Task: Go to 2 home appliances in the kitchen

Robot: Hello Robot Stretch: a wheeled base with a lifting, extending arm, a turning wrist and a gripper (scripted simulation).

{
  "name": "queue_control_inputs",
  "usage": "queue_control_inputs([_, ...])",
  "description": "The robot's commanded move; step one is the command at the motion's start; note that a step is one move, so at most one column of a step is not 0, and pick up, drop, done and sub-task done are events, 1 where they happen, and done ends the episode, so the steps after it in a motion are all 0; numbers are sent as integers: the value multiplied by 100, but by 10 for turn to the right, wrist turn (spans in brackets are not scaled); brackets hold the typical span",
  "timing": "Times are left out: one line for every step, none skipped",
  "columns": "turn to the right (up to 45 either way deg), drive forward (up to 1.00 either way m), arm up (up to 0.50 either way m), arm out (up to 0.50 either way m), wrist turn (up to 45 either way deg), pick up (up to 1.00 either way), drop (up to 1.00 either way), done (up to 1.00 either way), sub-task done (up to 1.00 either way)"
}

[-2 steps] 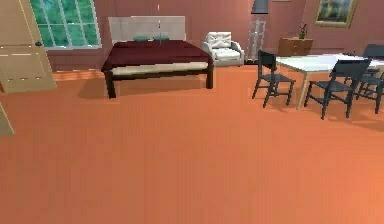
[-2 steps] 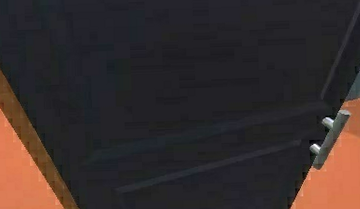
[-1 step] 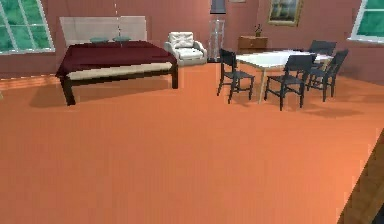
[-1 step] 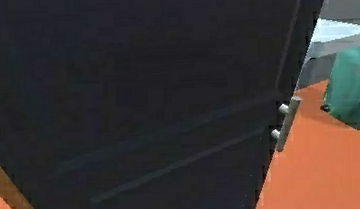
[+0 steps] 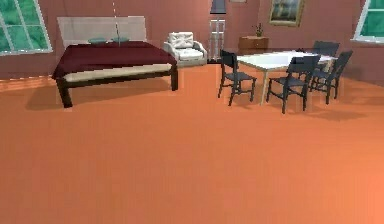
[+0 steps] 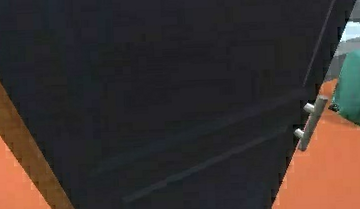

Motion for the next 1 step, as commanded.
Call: queue_control_inputs([-180,0,0,0,0,0,0,0,0])
